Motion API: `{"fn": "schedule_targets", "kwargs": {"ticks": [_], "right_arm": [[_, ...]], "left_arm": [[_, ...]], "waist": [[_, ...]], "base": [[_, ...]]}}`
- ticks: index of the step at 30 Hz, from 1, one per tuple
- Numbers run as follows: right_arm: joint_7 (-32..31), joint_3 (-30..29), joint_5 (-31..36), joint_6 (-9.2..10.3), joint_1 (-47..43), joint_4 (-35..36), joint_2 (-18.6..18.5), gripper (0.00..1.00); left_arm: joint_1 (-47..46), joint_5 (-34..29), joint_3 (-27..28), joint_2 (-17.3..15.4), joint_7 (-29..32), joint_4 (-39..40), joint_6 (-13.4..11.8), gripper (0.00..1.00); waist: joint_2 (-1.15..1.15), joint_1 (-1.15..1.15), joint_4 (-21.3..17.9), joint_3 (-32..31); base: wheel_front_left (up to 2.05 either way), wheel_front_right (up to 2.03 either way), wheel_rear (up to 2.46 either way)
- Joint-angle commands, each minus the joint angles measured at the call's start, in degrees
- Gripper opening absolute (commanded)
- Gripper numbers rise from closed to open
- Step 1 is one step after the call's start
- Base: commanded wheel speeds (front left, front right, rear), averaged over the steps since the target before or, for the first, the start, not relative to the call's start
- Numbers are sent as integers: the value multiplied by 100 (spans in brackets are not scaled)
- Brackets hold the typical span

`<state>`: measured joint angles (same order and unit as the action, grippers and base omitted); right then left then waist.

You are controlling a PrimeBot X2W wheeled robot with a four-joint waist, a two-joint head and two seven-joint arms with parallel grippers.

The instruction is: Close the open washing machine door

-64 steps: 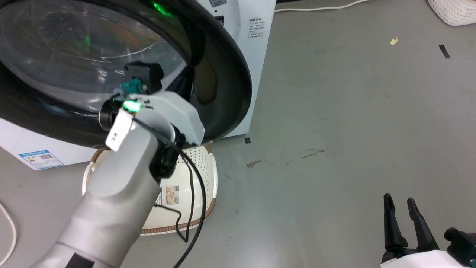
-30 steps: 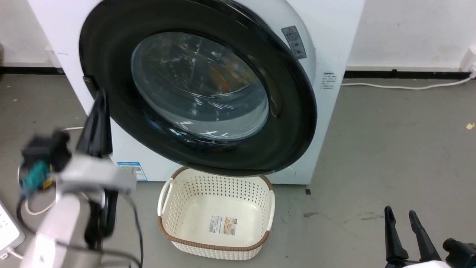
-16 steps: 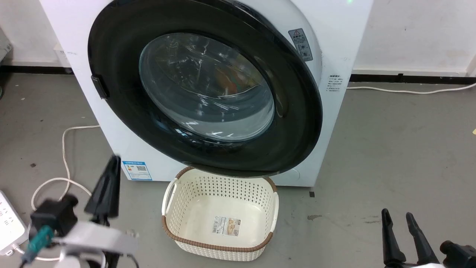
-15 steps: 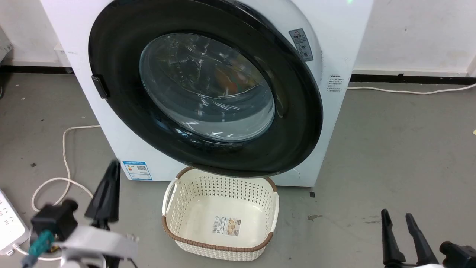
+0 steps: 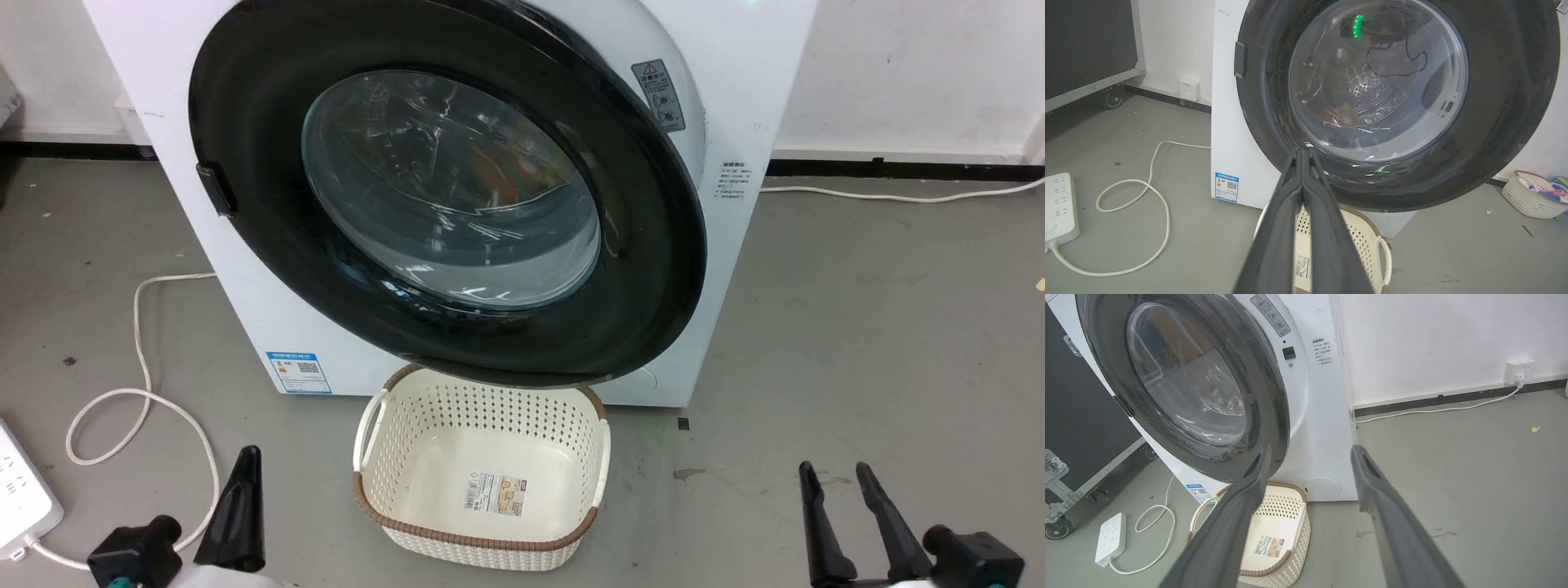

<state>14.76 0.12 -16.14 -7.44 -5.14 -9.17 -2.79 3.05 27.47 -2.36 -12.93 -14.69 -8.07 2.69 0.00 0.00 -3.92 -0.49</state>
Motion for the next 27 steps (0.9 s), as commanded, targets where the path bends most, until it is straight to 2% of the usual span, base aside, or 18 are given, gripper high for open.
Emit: {"fn": "schedule_targets", "kwargs": {"ticks": [1, 2, 3, 4, 5, 7, 16, 27], "right_arm": [[24, 10, 57, -5, -55, 25, -9, 100], [24, 23, 139, -5, -59, 17, -9, 100], [24, 21, 191, -5, -60, 11, -9, 76], [24, 13, 222, -5, -61, 6, -9, 24], [24, 20, 239, -5, -62, 1, -9, 0], [24, 29, 264, -5, -61, -9, -9, 0], [-110, 158, 429, -5, 282, 25, -9, 0], [-482, 241, 861, -5, 1910, -676, -9, 0]], "left_arm": [[48, -36, 30, 22, -30, -9, 1, 0], [45, -48, 38, 37, -30, -32, -11, 0], [40, -66, 45, 49, -30, -47, -23, 0], [30, -79, 53, 62, -30, -57, -30, 0], [16, -96, 59, 68, -30, -66, -34, 15], [-21, -145, 67, 71, -30, -80, -48, 100], [-184, -321, 83, 98, -30, 21, -30, 100], [-465, -827, 117, 141, -30, 428, 14, 100]], "waist": [[0, 0, 6, 1], [0, 0, 11, 3], [0, 0, 16, 4], [0, 0, 22, 6], [0, 0, 27, 6], [0, 0, 36, 12], [0, 0, 120, 148], [0, 0, 447, 723]], "base": [[0, 0, 0], [0, 0, 0], [0, 0, 0], [0, 0, 0], [0, 0, 0], [0, 0, 0], [0, 0, 0], [0, 0, 0]]}}
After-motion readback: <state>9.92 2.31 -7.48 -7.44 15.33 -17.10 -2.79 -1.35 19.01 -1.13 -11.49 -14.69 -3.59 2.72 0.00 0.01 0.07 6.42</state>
